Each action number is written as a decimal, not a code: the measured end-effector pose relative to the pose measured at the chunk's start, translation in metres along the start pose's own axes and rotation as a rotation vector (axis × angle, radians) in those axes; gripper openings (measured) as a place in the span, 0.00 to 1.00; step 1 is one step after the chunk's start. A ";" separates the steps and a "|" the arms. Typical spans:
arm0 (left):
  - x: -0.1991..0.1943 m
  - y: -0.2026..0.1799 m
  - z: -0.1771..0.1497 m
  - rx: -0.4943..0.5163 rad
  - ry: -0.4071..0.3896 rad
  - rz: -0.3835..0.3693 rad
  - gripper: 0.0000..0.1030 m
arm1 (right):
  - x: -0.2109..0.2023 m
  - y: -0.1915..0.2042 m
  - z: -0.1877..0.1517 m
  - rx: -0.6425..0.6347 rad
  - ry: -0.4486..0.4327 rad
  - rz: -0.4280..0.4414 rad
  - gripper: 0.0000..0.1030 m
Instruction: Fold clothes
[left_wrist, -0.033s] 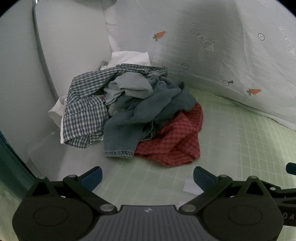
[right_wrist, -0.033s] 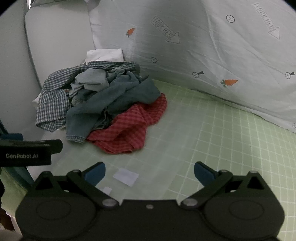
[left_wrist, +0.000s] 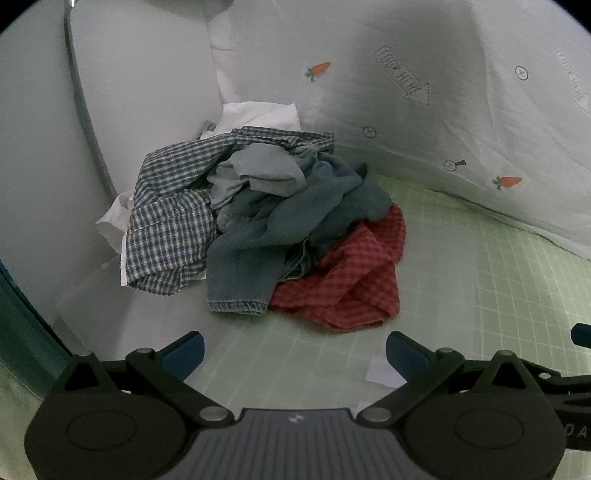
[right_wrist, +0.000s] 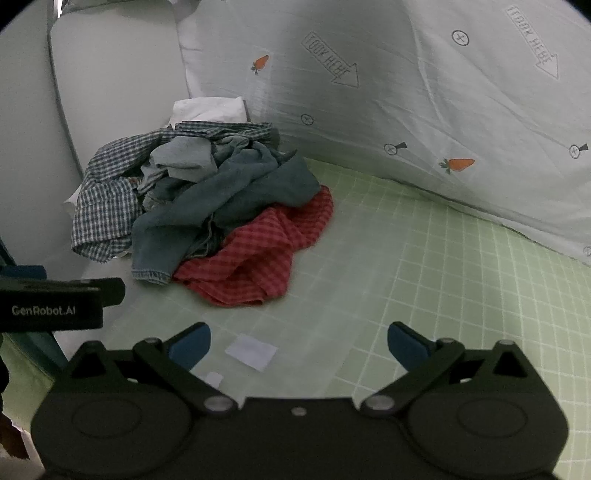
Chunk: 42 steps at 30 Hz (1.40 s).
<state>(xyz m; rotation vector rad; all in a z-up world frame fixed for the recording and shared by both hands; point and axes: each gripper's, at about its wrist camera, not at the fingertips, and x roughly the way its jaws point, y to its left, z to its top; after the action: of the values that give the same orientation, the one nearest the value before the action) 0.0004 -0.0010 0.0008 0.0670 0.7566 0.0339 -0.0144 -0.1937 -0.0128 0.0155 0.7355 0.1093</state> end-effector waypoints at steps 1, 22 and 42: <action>0.000 -0.001 0.000 0.000 0.002 -0.001 1.00 | 0.000 0.000 0.000 0.000 0.000 -0.001 1.00; 0.010 0.000 -0.005 0.008 0.011 -0.006 1.00 | 0.004 -0.004 0.003 0.021 0.008 -0.014 1.00; 0.012 -0.002 0.000 0.014 0.028 -0.001 1.00 | 0.004 -0.004 0.001 0.025 0.010 -0.019 1.00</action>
<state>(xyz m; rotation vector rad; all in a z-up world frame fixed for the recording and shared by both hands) 0.0093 -0.0021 -0.0080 0.0799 0.7850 0.0284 -0.0102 -0.1976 -0.0145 0.0315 0.7464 0.0819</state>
